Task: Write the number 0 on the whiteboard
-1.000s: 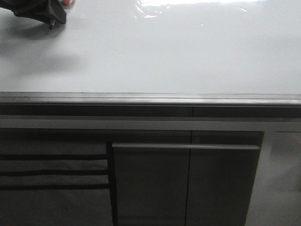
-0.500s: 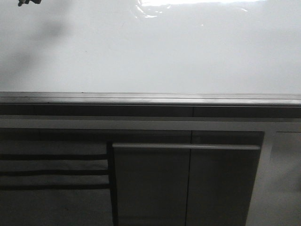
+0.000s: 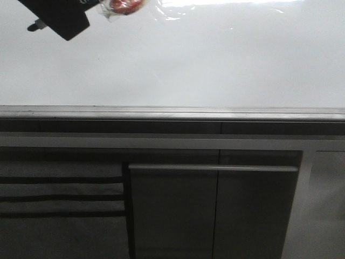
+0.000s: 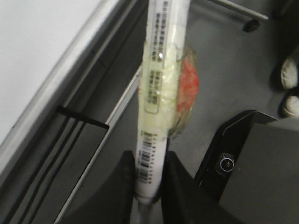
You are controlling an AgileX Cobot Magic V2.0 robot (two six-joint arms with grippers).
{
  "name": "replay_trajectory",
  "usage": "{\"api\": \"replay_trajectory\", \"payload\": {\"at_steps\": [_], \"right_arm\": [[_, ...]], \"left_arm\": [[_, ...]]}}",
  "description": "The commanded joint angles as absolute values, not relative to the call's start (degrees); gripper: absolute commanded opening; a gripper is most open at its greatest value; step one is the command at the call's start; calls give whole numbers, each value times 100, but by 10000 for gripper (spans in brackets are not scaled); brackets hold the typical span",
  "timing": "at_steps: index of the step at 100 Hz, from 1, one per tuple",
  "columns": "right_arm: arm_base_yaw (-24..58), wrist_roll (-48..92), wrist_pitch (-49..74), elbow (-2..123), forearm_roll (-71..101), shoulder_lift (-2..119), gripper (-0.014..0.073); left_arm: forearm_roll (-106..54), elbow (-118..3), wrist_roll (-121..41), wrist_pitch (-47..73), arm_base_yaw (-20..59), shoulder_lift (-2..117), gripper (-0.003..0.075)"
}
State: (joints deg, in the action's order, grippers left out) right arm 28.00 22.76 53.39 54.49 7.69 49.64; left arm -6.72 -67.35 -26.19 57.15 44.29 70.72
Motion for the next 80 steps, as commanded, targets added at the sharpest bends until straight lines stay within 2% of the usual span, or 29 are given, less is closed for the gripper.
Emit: {"api": "replay_trajectory", "payload": {"at_steps": [1,19,32,80], "right_arm": [[3151,2626,5578,6029,824,5428,299],[3773,3253,6631,6843,927,6292,299],[4186,3493,7126,7298,1034,6636,299],[4288,4386,6657,7497,1766,6740,299]], "left_arm": [[-769,-6904,-2678,5619,4826,6909,-20],[-769,-6904,-2784,5765,5480,6942,-20],[-726,-6904,-2787,5765,5632,6993,-20],[-709,-6904,-2925,5765,5642,6993,-20]]}}
